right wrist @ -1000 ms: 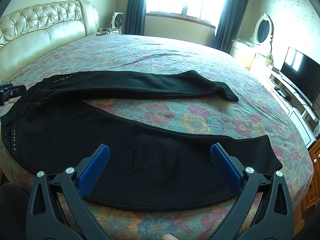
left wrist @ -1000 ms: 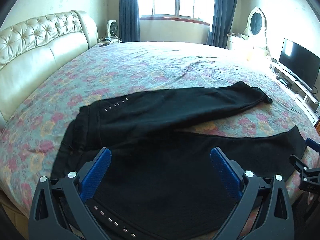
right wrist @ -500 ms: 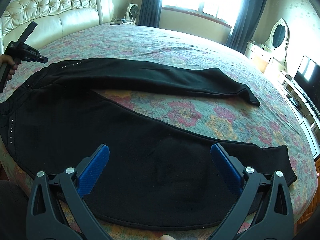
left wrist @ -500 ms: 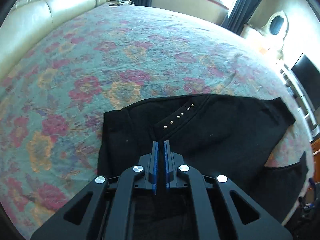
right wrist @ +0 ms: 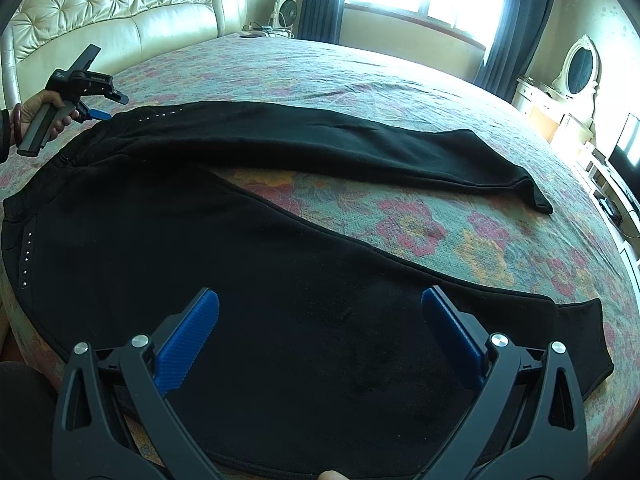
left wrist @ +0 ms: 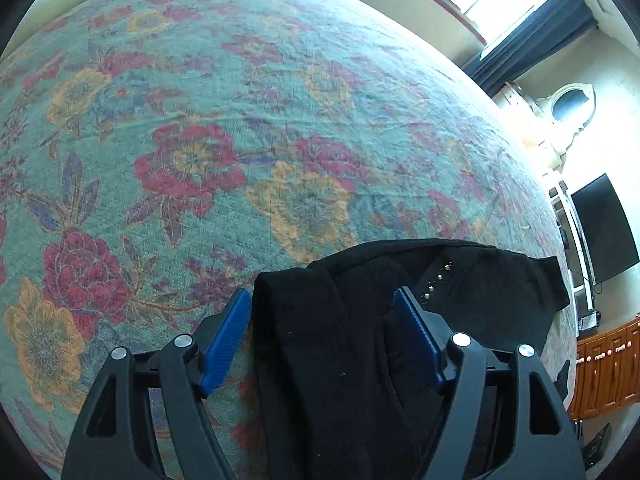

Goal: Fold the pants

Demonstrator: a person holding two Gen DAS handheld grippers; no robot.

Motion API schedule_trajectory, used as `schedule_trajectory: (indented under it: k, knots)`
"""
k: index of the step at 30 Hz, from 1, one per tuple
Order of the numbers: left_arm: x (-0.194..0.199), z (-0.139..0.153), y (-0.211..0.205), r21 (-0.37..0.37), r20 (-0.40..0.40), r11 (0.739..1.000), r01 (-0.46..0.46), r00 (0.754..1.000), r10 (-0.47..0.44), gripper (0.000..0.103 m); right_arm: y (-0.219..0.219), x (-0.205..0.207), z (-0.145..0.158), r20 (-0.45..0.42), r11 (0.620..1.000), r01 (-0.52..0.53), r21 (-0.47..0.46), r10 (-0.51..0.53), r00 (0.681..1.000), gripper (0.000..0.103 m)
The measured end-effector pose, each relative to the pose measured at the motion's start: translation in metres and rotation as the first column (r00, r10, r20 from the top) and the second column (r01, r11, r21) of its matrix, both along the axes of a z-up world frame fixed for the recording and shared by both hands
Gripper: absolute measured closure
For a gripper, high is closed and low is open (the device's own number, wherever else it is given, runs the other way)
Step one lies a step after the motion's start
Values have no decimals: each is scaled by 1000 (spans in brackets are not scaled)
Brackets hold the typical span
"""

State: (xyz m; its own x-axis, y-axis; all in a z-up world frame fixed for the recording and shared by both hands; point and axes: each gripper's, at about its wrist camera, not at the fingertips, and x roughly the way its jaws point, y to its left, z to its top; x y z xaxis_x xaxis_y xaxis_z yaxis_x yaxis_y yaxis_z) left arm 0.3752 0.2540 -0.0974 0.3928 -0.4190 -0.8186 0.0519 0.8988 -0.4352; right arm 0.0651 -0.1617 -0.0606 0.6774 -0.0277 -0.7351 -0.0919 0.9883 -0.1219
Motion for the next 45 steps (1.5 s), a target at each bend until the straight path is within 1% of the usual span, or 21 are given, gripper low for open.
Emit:
schedule_trajectory:
  k: [3, 5, 7, 10, 11, 12, 13, 15, 18, 20, 22, 23, 25, 29, 31, 35, 36, 38, 40, 42, 45]
  knots:
    - [4, -9, -3, 22, 2, 1000, 21, 1000, -21, 30, 4, 2, -4, -13, 1000, -12, -5, 12, 1000, 2]
    - [5, -10, -4, -15, 9, 1000, 26, 1000, -26, 28, 4, 3, -7, -24, 1000, -19, 0, 19, 1000, 2]
    - [4, -11, -6, -75, 12, 995, 66, 998, -65, 28, 4, 4, -8, -30, 1000, -21, 5, 21, 999, 2]
    - [2, -14, -9, -55, 13, 994, 89, 996, -89, 30, 1, 7, -9, -37, 999, -26, 27, 27, 999, 2]
    - [2, -14, -7, -58, 12, 995, 81, 997, -80, 36, 0, 8, -9, -39, 999, -27, 34, 29, 999, 2]
    - [2, -14, -3, -57, 9, 996, 69, 998, -68, 52, -2, 10, -8, -42, 999, -27, 43, 28, 999, 2]
    - [1, -14, 1, -65, 7, 996, 62, 998, -62, 58, -3, 11, -7, -43, 998, -27, 52, 29, 999, 2]
    - [-1, -17, 2, -103, 6, 992, 75, 997, -75, 65, -7, 13, -4, -39, 997, -26, 66, 29, 999, 2]
    - [0, -17, -4, -68, 9, 995, 77, 997, -76, 69, -13, 18, 0, -39, 997, -28, 75, 31, 999, 2]
    - [0, -14, -6, -70, 25, 995, 75, 997, -74, 71, -20, 25, 5, -40, 995, -31, 93, 34, 999, 2]
    - [-1, -10, -11, -52, 51, 995, 87, 995, -84, 71, -31, 34, 13, -33, 994, -36, 107, 40, 999, 2]
    - [-2, -10, -11, -62, 56, 994, 89, 995, -86, 71, -38, 41, 18, -30, 993, -43, 113, 47, 998, 2]
    - [-3, -10, -9, -83, 59, 993, 79, 996, -74, 71, -58, 63, 29, -18, 993, -51, 110, 54, 998, 2]
    - [-6, -11, -5, -117, 76, 991, 68, 995, -59, 71, -111, 128, 52, 2, 997, -60, 49, 60, 998, 2]
    - [-6, -12, -5, -113, 69, 992, 58, 996, -51, 71, -148, 169, 57, -33, 998, -30, 46, 32, 999, 2]
    - [-3, -18, -6, -112, 45, 993, 31, 999, -26, 71, -232, 253, 54, -130, 982, 131, 133, -114, 985, 2]
    - [-3, -19, -6, -110, 45, 994, 27, 999, -23, 71, -246, 270, 51, -143, 979, 157, 131, -139, 980, 2]
    - [-2, -20, -7, -106, 42, 994, 18, 999, -14, 71, -261, 307, 43, -187, 981, 178, 73, -162, 969, 2]
    - [-3, -20, -7, -97, 43, 995, 20, 999, -16, 70, -261, 335, 35, -238, 991, 122, 60, -105, 966, 2]
    - [-2, -20, -8, -90, 39, 996, 23, 999, -20, 70, -247, 356, 27, -271, 999, 4, 45, 8, 963, 2]
    - [1, -19, -8, -78, 29, 996, 32, 999, -30, 70, -225, 378, 13, -307, 990, -120, -78, 91, 947, 2]
